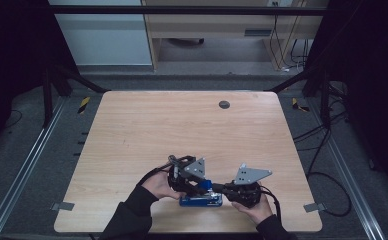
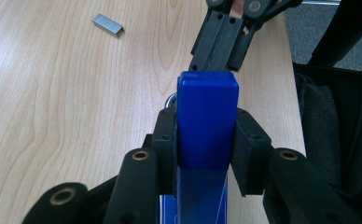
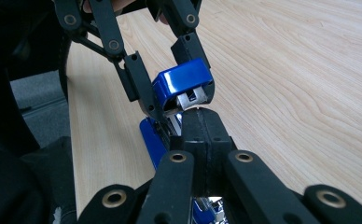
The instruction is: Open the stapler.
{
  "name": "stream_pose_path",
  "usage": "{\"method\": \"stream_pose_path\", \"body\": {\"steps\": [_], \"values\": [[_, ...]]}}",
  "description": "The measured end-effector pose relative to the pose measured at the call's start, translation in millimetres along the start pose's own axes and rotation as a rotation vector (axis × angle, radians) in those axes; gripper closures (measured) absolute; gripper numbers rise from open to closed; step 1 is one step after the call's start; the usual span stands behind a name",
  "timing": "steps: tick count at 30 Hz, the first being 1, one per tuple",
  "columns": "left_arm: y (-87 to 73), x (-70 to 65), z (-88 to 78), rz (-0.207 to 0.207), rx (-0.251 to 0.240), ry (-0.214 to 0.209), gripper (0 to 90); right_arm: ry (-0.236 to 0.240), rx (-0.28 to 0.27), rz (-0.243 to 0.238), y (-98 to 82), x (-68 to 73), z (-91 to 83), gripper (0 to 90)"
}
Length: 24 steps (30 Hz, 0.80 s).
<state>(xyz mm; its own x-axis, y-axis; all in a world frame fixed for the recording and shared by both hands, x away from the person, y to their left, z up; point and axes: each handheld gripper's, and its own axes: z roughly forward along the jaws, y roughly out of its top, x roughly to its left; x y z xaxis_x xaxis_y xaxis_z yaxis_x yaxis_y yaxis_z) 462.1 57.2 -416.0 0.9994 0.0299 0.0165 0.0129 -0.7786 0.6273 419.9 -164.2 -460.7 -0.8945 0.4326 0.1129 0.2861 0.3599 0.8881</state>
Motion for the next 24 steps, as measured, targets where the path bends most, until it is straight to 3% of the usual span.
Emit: {"method": "stream_pose_path", "body": {"steps": [17,21,24], "values": [[0.5,0.8,0.1,-0.016,0.004,0.000,65.2,0.009,-0.003,-0.005,-0.7,0.7,-1.1,90.0],[-1.3,0.7,-2.9,-0.039,-0.004,0.019,58.1,0.010,-0.001,-0.004,-0.7,0.7,-1.0,90.0],[-4.9,-2.3,-10.0,-0.044,-0.019,0.041,57.7,0.010,0.000,-0.005,-0.7,0.7,-0.9,90.0]]}}
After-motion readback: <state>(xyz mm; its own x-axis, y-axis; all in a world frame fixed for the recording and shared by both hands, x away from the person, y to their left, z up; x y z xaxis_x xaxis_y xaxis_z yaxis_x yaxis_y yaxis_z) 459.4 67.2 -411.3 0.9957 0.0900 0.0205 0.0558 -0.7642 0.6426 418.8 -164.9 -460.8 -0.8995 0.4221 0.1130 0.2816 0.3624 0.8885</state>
